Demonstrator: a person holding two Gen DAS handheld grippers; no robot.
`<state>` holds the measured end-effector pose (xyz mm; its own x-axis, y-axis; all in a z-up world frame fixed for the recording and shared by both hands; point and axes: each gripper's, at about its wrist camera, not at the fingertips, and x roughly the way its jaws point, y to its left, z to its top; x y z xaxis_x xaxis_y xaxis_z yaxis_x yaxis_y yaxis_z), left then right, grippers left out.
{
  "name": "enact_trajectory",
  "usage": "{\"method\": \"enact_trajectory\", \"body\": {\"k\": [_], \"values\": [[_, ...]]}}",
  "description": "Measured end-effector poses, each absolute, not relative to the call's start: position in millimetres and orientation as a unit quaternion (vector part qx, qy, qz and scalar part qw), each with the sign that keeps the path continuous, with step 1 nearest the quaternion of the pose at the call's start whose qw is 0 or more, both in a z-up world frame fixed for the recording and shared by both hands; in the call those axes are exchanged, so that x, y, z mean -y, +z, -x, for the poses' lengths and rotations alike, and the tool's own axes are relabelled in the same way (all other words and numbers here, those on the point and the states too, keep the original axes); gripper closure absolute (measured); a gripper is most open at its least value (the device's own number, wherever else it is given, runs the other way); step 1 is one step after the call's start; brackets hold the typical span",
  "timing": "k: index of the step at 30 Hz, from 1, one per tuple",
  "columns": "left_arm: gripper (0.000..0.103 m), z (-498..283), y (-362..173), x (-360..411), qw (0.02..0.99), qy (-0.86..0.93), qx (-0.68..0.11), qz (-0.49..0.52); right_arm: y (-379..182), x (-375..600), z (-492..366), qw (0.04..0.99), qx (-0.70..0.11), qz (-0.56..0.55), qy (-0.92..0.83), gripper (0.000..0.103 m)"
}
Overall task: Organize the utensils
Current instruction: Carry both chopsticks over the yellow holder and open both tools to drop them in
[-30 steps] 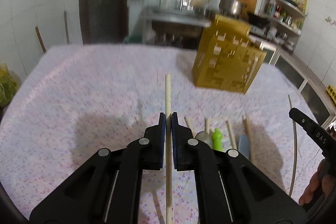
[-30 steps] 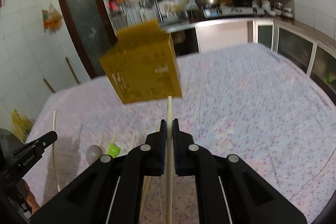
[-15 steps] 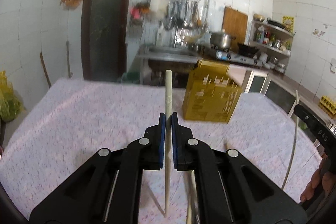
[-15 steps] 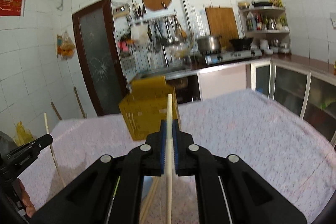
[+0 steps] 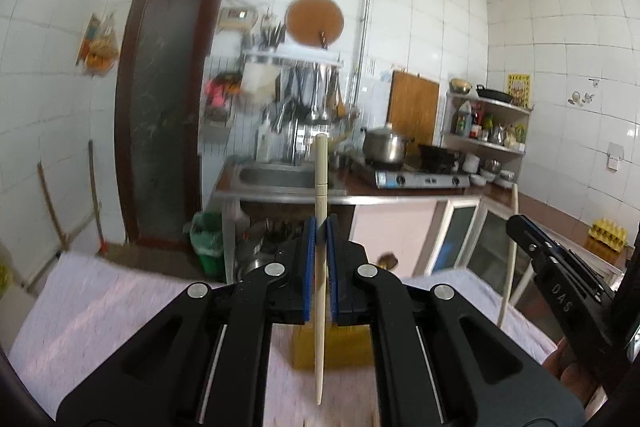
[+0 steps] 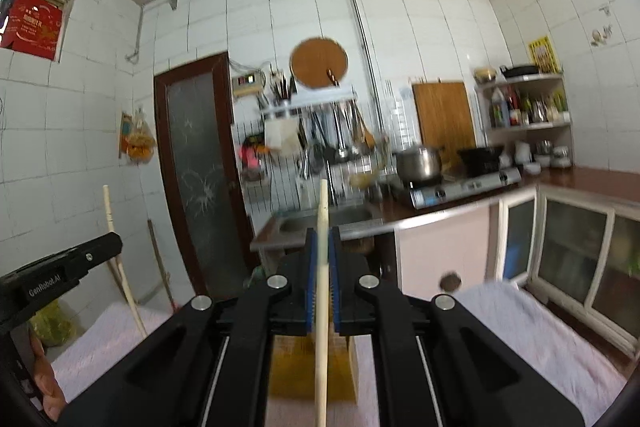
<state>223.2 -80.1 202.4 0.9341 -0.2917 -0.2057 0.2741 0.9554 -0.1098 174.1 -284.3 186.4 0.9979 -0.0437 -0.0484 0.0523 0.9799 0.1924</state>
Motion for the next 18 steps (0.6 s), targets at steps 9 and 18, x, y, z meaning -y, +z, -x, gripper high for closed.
{"method": "enact_trajectory", "body": {"k": [9,18], "values": [[0.099,-314,197,132,0.987,-0.14,-0.077,0.028,179,296,-280,0.994,0.019,-0.108,-0.005,0.097],[0.098,-361,118,125,0.983,-0.121,-0.132,0.028,117,289,-316,0.996,-0.031,-0.085,-0.007,0.097]]}}
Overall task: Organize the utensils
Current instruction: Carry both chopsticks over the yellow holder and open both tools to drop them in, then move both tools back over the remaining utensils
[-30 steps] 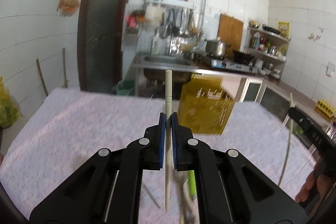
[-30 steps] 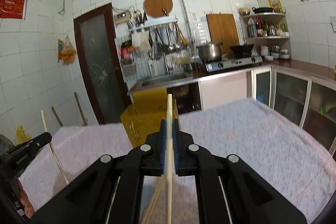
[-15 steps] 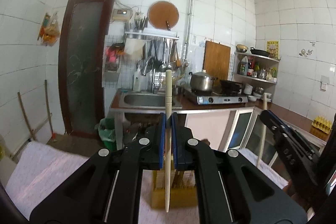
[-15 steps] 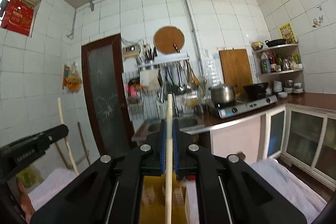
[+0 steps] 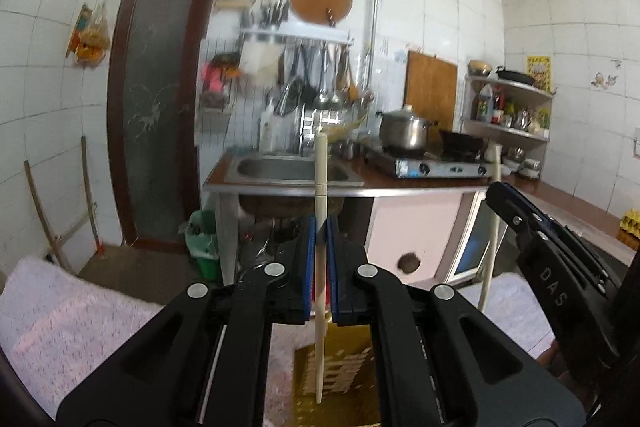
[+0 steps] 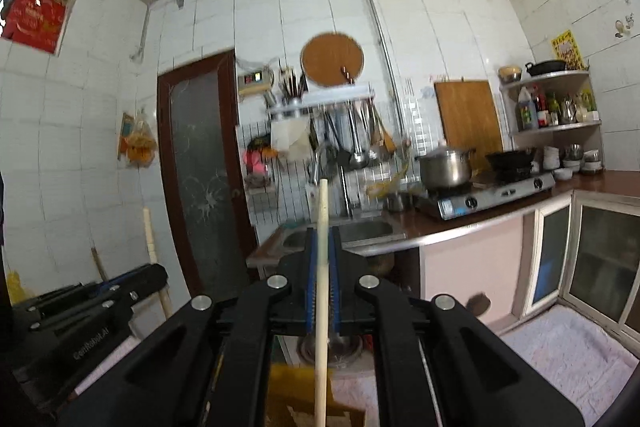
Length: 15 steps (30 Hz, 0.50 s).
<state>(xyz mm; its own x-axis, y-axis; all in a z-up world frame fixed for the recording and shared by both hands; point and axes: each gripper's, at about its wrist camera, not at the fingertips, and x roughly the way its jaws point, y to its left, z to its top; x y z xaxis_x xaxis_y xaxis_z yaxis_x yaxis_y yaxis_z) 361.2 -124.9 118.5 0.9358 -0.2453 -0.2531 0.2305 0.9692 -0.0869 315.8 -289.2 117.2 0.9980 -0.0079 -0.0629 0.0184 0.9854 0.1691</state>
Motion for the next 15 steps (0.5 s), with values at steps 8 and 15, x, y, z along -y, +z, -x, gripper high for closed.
{"method": "enact_trajectory", "body": {"k": [8,15], "values": [[0.028,-320,129,86,0.982,-0.096,-0.157,0.037,110,296,-258,0.989,-0.099,-0.093,-0.055,0.037],[0.007,-251,144,41,0.978,-0.082,-0.19,0.034,107,303,-175,0.978,-0.156,-0.115,-0.08,0.031]]}}
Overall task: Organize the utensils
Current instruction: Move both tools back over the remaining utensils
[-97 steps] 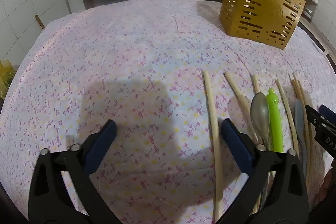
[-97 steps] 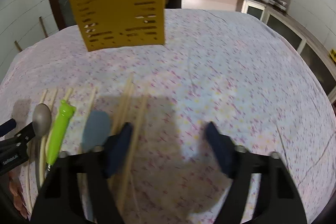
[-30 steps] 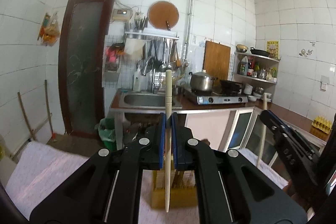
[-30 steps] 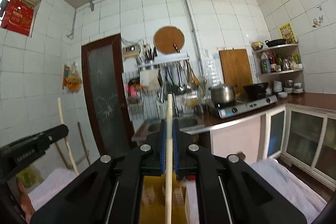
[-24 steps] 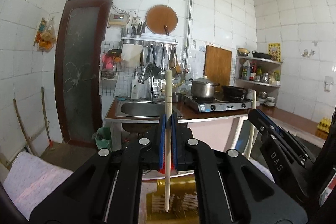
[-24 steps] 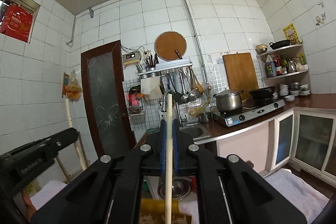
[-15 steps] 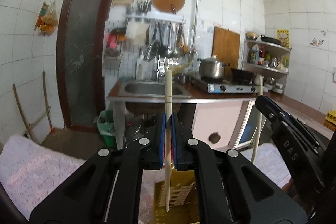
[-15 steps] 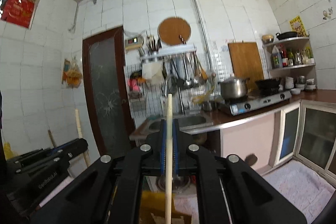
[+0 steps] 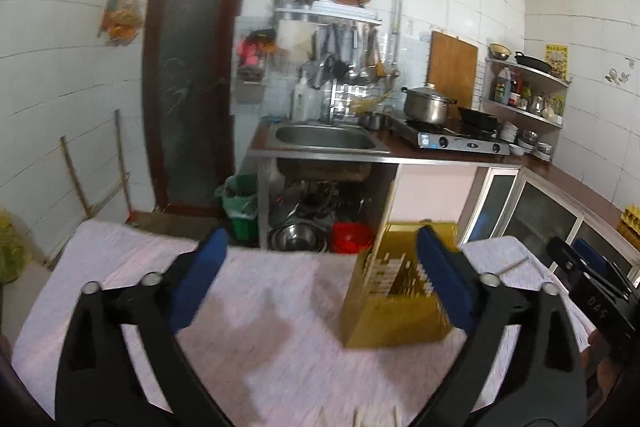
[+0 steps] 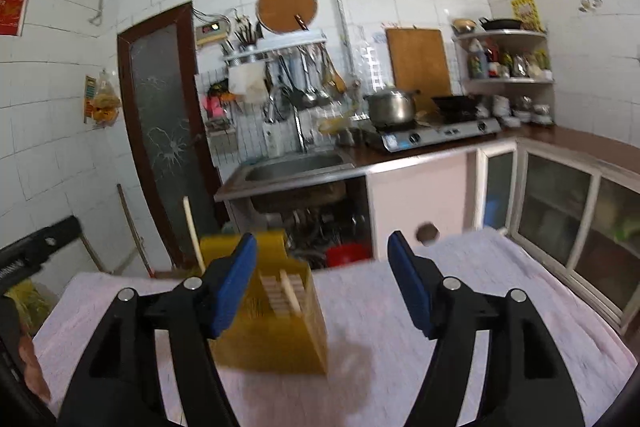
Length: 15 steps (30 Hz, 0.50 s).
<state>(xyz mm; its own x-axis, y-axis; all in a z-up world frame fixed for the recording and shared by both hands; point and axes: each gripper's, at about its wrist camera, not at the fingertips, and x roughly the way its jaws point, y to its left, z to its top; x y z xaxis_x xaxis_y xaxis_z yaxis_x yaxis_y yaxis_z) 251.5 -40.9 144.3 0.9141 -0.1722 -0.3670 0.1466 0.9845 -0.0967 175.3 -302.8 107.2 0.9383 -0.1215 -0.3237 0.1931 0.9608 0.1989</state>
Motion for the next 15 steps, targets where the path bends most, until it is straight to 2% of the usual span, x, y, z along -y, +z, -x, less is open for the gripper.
{"method": "enact_trajectory", "body": {"k": [4,15], "values": [[0.005,-214,134,17,0.975,-0.065,-0.209,0.029,90,298,-144,0.969,-0.201,-0.123,-0.081,0.03],[0.005,-169,55,-11,0.955,-0.035,-0.294,0.014,20,266,-111,0.949,-0.284,-0.111,-0.077,0.03]]}}
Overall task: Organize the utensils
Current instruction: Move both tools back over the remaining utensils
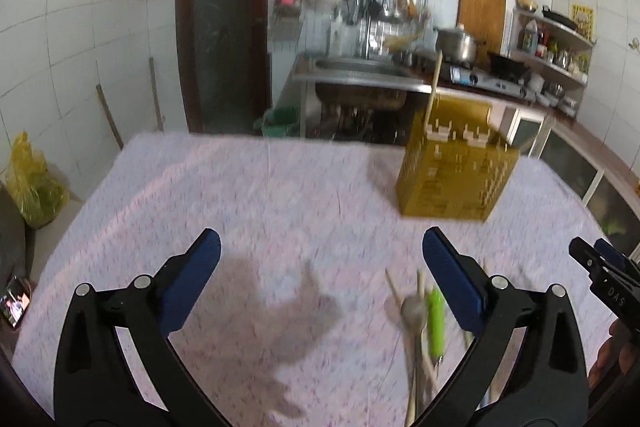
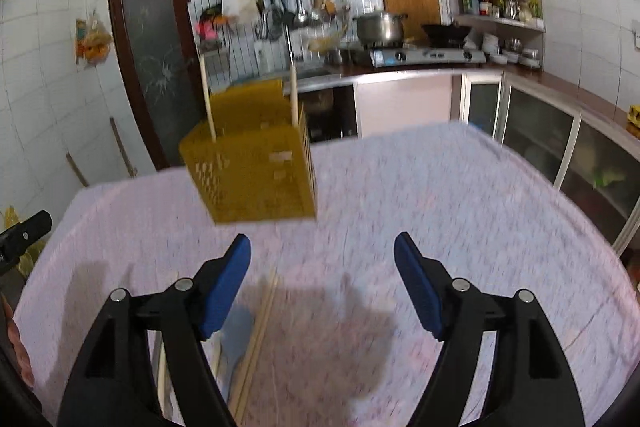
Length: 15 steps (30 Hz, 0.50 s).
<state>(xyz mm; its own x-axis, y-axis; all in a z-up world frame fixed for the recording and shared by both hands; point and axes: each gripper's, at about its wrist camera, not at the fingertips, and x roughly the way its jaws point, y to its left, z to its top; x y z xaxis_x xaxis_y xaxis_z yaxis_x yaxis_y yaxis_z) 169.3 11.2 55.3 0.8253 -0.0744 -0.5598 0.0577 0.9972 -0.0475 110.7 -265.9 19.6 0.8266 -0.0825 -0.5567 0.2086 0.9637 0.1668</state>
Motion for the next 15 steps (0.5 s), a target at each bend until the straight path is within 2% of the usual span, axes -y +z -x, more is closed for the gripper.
{"method": "enact_trajectory", "body": {"k": [8,15], "values": [[0.005,-172,0,-1,0.936,-0.037,-0.349,0.007,-31,256,-113,0.931,-0.341,-0.102,-0.077,0.03],[0.005,-184,-24,0,0.923,-0.043,-0.381,0.023,-44,257,-125,0.922,-0.364,-0.106,-0.081,0.03]]}}
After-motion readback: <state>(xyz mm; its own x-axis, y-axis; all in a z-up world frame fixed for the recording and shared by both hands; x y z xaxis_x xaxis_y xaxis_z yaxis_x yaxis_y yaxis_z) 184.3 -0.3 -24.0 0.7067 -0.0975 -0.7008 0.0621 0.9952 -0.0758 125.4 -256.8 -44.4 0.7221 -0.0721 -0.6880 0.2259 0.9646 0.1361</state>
